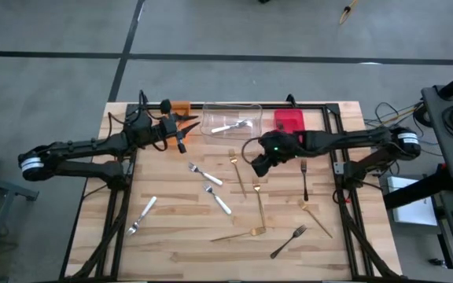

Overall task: Sort silverware by color (type)
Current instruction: Put the black fork into the orange bin

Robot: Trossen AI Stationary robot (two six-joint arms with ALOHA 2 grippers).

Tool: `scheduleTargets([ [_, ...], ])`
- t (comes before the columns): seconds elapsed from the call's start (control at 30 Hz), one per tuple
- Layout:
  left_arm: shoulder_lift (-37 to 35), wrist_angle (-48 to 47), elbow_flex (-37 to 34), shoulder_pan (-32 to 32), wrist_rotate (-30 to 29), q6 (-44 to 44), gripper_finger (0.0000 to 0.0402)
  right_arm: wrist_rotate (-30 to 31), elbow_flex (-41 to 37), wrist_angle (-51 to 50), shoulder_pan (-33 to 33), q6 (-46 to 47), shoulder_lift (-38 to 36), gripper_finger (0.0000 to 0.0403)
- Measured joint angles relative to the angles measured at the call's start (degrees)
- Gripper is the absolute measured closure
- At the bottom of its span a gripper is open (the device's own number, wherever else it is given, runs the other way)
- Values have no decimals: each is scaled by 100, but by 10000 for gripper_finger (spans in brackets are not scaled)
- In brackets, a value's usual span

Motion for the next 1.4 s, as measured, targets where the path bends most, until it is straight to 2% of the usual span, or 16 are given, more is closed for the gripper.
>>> scheduleTargets([
  [0.2, 20, -14, 0, 15, 0, 0, 331, 1, 1010, -2987, 2, 309, 622, 314],
  [0.33, 20, -16, 0, 15, 0, 0, 331, -134, 1312, -3894, 43, 722, 942, 314],
  [0.47, 59, -20, 20, 15, 0, -17, 331, -594, 1324, -3902, 105, 872, 1094, 314],
  [0.8, 68, -20, 17, 17, 0, -2, 331, -611, 1324, -3379, 392, 1816, 1467, 311],
  [1.1, 68, -7, 17, 20, 0, 0, 331, -635, 1324, -3132, 649, 2272, 1608, 251],
  [1.2, 68, -7, 17, 20, 1, -2, 331, -705, 1322, -3212, 706, 2161, 1555, 233],
  [1.33, 68, -7, 17, 20, 2, -4, 331, -1339, 1322, -3777, 922, 1356, 1392, 225],
  [1.4, 68, -14, 17, 20, 2, -9, 331, -1362, 1322, -4101, 1133, 1280, 1348, 228],
])
